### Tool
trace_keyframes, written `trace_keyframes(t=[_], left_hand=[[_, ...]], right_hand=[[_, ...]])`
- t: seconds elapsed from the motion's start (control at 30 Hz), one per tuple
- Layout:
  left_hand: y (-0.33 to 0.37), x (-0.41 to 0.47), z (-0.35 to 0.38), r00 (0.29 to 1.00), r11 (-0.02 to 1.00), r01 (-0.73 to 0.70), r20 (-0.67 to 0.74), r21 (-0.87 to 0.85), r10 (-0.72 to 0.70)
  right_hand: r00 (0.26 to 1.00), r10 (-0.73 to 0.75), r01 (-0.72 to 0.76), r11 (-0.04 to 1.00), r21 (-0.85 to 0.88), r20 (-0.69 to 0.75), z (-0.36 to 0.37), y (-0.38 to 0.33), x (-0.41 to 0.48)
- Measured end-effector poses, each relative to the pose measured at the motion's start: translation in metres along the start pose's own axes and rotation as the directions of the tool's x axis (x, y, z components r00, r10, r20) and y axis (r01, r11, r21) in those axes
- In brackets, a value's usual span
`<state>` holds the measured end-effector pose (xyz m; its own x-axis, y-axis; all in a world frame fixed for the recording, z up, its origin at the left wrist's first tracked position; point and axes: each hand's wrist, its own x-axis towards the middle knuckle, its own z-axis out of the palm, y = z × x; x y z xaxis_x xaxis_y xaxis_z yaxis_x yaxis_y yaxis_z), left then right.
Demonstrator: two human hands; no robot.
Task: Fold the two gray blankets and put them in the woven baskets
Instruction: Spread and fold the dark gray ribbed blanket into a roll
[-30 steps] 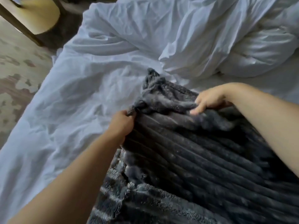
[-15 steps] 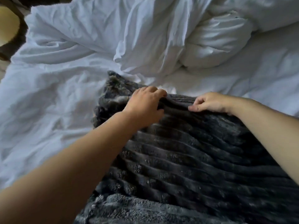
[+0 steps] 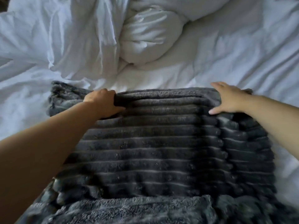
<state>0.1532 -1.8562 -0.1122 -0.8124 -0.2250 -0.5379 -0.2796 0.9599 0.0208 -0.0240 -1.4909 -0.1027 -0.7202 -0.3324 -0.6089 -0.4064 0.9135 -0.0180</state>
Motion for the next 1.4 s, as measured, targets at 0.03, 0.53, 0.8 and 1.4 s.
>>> trace_keyframes(t=[0.03,0.53,0.8,1.4], left_hand=[[-0.006,-0.007,-0.004,0.997,0.999,-0.042,0.071,-0.034,0.045],[-0.006,-0.269,-0.031,0.787,0.965,-0.221,-0.559,0.142,0.262],[0.027,-0.418,0.103,0.965,0.941,0.226,0.073,0.250,-0.251],[0.023,-0.547,0.141,0.955,0.989,-0.123,-0.280,-0.084,0.095]], right_hand=[[0.990,0.048,-0.052,0.998,0.031,0.131,0.005,0.003,-0.006],[0.790,-0.179,0.184,0.982,-0.051,-0.587,0.008,-0.036,-0.262],[0.964,-0.066,0.082,0.995,-0.054,0.258,0.191,-0.038,-0.424],[0.951,-0.014,0.060,0.988,0.139,-0.309,0.178,0.016,-0.509]])
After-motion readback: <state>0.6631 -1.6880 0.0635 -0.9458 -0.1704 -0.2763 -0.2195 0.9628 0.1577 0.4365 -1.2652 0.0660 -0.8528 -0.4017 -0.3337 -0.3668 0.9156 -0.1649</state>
